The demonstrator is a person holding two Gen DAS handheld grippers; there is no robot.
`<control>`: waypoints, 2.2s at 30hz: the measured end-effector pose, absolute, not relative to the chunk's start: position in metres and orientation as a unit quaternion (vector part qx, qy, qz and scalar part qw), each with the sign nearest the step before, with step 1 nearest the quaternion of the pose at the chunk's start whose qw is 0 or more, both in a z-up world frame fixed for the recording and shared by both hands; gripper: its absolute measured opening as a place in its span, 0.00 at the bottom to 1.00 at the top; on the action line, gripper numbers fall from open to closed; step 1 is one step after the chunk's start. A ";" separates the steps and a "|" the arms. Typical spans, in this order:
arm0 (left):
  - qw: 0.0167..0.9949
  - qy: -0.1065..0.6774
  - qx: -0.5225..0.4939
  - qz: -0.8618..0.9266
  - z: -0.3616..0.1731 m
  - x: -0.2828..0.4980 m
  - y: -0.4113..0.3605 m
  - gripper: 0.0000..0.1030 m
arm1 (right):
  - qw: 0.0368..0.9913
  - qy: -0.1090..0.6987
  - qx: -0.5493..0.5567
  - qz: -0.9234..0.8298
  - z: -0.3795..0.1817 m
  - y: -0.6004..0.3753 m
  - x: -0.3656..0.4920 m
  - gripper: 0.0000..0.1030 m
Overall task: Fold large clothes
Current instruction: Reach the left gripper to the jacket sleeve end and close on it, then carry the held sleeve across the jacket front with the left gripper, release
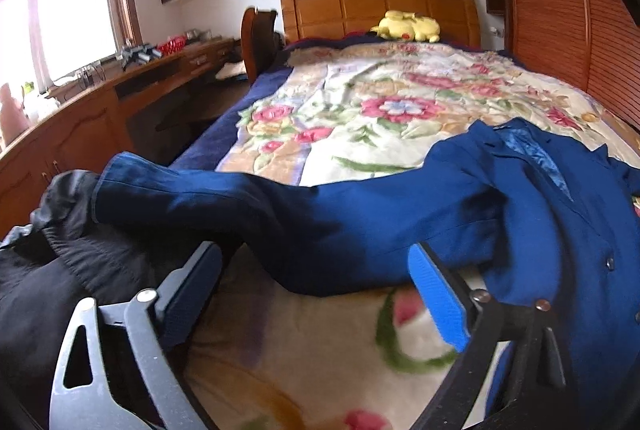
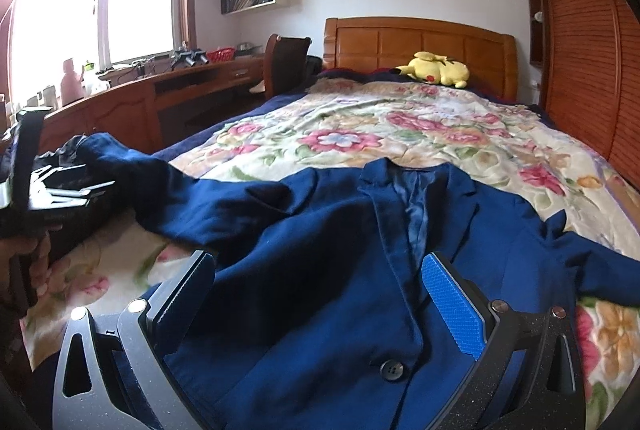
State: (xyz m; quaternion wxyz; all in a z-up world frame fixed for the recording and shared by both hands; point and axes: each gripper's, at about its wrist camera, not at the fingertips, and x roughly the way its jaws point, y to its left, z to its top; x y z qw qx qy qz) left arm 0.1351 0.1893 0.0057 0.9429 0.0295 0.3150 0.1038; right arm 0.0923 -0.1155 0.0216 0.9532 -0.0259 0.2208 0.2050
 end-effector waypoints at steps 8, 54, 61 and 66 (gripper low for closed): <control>0.923 0.359 -0.005 0.141 -0.009 0.177 0.218 0.66 | 0.954 0.216 -0.017 0.209 0.022 -0.115 0.091 1.00; 0.954 0.277 0.098 -0.057 0.097 0.172 0.008 0.02 | 0.966 0.193 0.033 0.169 0.038 -0.187 0.100 1.00; 0.947 0.298 0.083 -0.089 0.086 0.163 -0.017 0.07 | 0.966 0.199 0.033 0.165 0.037 -0.188 0.096 1.00; 0.949 0.295 0.072 -0.086 0.072 0.143 -0.014 0.35 | 0.965 0.201 0.033 0.168 0.041 -0.194 0.093 1.00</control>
